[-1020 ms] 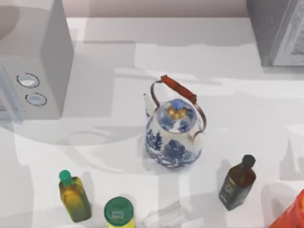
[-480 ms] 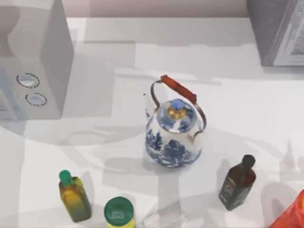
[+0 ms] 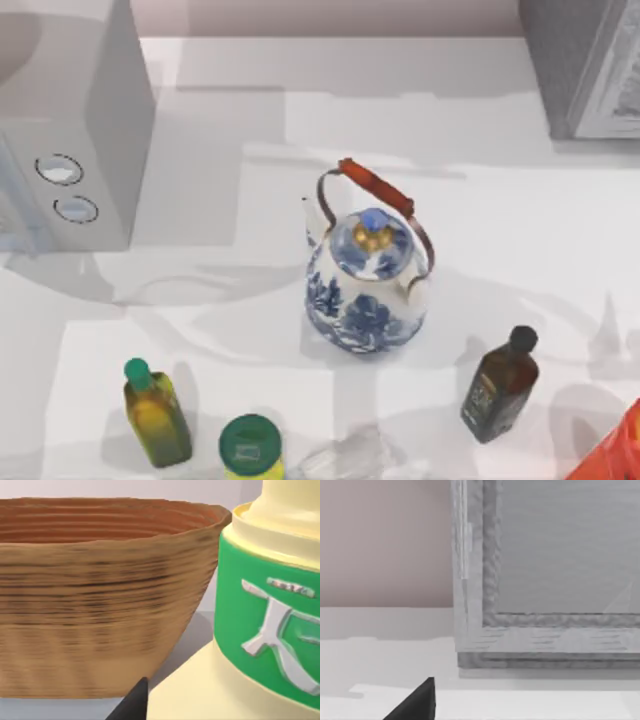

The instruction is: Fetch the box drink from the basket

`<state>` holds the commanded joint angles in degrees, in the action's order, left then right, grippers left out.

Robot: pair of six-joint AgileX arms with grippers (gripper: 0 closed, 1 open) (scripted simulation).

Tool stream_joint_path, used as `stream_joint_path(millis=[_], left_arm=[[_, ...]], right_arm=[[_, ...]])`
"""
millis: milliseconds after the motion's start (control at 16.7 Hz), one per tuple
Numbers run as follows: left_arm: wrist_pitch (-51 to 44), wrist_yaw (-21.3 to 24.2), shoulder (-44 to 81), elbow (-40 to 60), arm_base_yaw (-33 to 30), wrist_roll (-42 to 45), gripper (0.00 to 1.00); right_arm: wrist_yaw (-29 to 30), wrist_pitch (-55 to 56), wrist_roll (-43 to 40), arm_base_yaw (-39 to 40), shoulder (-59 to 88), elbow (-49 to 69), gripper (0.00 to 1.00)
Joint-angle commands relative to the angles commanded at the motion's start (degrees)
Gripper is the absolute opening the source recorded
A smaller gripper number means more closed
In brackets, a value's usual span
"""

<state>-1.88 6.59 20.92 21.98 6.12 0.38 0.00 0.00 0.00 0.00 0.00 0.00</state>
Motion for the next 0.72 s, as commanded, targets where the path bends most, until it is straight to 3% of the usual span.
stream_joint_path(millis=[360, 720], left_arm=[[1.57, -5.57, -18.93, -19.80, -5.16, -0.31, 0.00], [1.88, -6.59, -20.92, -21.98, -6.12, -0.38, 0.00]], right_arm=[[0.00, 0.00, 0.00, 0.00, 0.00, 0.00, 1.00], [0.00, 0.00, 0.00, 0.00, 0.00, 0.00, 1.00]])
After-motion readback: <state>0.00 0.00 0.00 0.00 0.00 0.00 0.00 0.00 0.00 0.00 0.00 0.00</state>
